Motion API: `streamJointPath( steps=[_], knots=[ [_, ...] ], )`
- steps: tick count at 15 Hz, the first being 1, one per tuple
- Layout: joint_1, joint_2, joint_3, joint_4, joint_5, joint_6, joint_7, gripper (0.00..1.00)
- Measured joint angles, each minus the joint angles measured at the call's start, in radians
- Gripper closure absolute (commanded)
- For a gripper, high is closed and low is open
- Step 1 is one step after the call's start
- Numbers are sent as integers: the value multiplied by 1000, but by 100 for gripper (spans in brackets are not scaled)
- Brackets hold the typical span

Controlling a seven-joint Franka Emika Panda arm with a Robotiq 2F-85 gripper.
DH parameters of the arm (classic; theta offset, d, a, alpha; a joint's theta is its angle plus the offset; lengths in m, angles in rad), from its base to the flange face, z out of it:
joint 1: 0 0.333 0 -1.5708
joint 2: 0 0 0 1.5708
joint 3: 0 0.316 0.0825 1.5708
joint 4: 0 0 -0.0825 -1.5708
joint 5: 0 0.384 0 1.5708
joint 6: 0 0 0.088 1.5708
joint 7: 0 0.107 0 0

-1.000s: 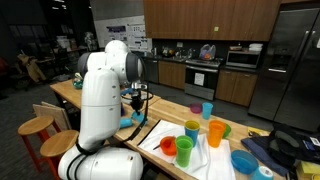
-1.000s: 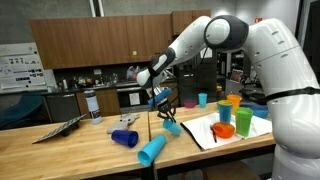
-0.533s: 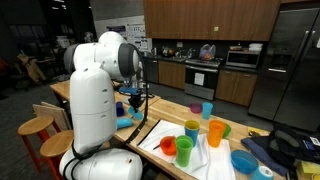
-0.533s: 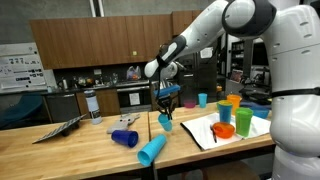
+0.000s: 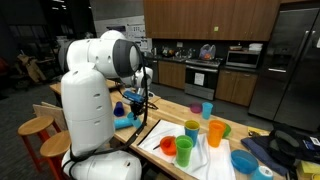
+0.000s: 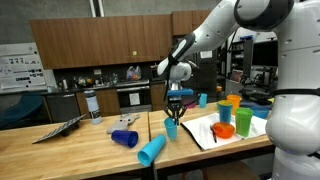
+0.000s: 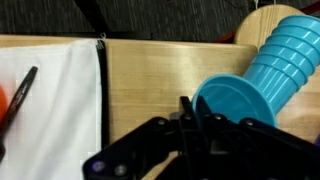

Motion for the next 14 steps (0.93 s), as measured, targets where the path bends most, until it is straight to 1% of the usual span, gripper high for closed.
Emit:
streamJointPath(
  steps=[4, 10, 14],
  knots=[
    [-41, -15, -19, -45, -2, -24, 0, 98],
    [-68, -15, -34, -65, 1, -24, -11, 98],
    [-94, -13, -50, -85, 46, -8, -73, 98]
  ],
)
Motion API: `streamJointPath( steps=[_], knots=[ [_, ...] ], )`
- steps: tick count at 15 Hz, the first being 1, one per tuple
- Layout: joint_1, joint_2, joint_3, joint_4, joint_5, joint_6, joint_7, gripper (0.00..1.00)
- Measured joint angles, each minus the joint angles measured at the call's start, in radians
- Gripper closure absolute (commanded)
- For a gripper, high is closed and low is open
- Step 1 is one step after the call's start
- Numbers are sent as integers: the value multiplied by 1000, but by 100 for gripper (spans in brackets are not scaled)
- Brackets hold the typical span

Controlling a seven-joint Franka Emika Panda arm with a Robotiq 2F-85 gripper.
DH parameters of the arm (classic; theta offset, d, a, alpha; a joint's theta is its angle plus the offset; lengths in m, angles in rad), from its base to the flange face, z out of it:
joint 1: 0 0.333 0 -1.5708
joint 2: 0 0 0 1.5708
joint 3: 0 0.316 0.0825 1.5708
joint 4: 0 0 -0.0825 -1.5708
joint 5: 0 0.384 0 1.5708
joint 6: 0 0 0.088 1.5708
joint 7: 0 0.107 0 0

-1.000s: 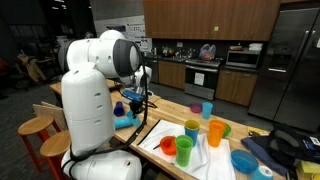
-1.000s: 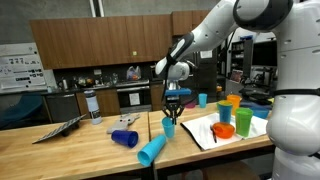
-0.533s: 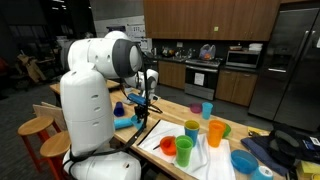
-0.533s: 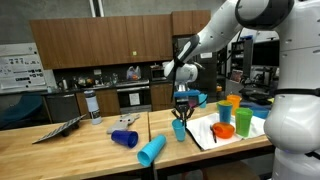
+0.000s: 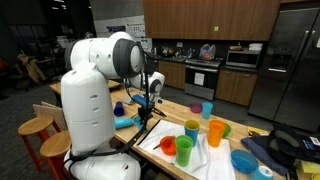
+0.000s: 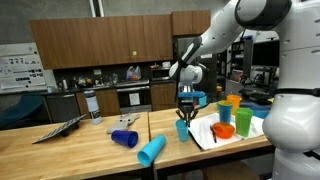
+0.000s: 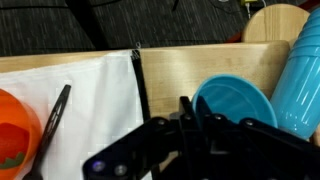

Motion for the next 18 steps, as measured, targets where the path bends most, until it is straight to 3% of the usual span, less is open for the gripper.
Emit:
streamJointPath(
  steps=[8, 18],
  knots=[
    [-45, 49, -27, 40, 58, 8, -134, 98],
    [-76, 183, -39, 214, 79, -86, -175, 98]
  ],
)
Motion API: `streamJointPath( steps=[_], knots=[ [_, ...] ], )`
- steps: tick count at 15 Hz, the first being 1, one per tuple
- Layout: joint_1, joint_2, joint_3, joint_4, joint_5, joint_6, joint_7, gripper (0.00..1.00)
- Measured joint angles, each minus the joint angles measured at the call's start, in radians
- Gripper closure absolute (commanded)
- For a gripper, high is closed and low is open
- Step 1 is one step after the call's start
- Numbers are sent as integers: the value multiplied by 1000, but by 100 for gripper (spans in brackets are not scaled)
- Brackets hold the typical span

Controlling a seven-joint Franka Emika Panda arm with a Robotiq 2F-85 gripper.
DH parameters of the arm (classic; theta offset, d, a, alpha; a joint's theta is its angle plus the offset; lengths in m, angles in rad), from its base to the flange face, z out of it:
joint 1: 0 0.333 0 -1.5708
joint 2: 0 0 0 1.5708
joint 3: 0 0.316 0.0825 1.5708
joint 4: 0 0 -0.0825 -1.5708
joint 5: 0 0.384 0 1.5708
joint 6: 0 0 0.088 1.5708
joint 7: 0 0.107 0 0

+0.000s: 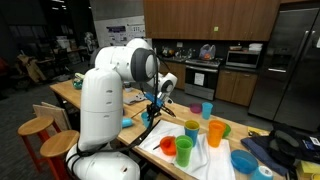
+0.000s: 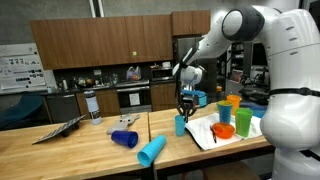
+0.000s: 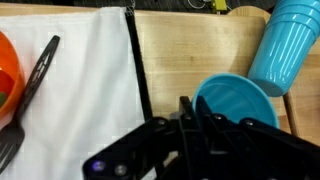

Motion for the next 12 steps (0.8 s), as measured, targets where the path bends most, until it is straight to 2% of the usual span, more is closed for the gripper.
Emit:
streamJointPath(
  steps=[9, 10, 11, 12],
  knots=[
    [-11, 98, -12, 125, 3, -146, 0, 98],
    [-11, 110, -14, 141, 2, -163, 0, 67],
    [-11, 121, -15, 158, -1, -175, 0, 66],
    [-11, 129, -15, 172, -2, -191, 0, 88]
  ],
)
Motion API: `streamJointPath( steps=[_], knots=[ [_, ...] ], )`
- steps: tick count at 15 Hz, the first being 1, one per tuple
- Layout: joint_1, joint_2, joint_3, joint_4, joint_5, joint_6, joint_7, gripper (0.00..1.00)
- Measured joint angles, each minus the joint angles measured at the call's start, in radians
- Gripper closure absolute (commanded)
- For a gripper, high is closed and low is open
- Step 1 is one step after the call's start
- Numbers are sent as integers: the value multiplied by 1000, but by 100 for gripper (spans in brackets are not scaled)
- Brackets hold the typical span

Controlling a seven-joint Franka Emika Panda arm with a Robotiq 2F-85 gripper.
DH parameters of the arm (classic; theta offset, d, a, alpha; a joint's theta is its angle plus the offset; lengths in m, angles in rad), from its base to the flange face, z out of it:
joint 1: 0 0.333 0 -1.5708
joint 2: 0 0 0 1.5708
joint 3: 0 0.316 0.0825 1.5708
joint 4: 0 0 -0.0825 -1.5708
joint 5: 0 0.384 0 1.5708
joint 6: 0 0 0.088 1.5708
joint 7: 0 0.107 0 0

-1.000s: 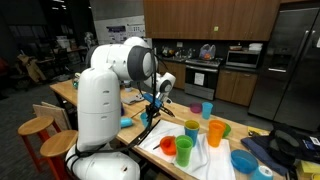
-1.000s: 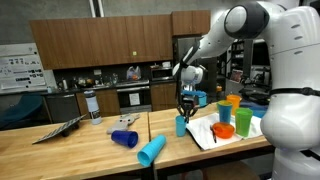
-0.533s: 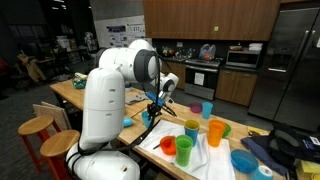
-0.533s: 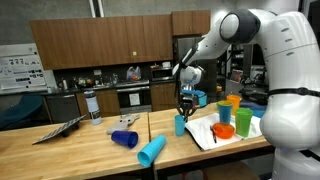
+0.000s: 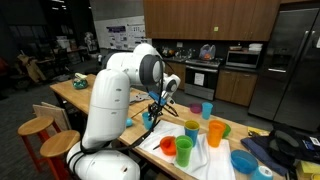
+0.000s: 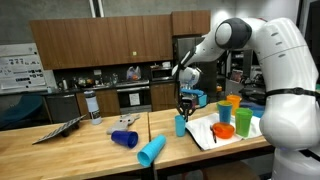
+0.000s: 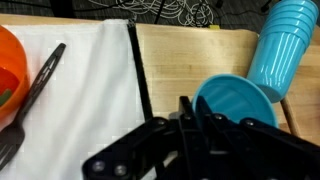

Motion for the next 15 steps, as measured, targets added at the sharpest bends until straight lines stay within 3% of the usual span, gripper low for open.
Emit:
streamJointPath(
  steps=[3, 8, 9, 11, 15],
  knots=[
    [1, 7, 0, 4, 1, -2, 0, 69],
    [2, 7, 0, 3, 1, -2, -1, 66],
    [2, 7, 0, 3, 1, -2, -1, 41],
    [2, 7, 0, 3, 1, -2, -1, 37],
    [8, 0, 1, 5, -13, -7, 14, 12]
  ],
)
